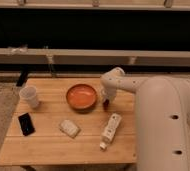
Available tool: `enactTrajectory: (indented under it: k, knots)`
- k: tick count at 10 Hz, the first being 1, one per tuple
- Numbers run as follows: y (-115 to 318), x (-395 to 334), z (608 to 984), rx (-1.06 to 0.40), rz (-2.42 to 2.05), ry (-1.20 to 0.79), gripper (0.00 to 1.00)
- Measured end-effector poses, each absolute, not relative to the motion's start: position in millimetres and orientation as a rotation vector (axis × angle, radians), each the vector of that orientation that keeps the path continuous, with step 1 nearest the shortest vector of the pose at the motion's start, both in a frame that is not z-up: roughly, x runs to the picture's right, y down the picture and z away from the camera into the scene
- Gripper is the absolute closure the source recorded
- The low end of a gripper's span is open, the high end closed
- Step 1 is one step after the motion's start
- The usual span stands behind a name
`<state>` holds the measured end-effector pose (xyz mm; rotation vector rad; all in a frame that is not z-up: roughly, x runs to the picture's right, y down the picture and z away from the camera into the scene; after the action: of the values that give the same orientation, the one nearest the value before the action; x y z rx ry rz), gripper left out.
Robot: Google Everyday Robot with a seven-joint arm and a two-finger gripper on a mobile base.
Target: Place the pepper on the white sponge
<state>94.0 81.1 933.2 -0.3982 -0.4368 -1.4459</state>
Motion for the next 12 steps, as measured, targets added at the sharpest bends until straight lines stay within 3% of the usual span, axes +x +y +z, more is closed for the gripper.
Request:
enactTrajectory:
  k: [1, 2, 12]
  knots:
    - [79, 96, 924, -0.396, -1.443, -0.424, 0.92]
    - [79, 97, 914, -0.391, -1.440, -0.417, 0.94]
    - [155, -8, 756, -0.261, -1.566, -0.577, 0.94]
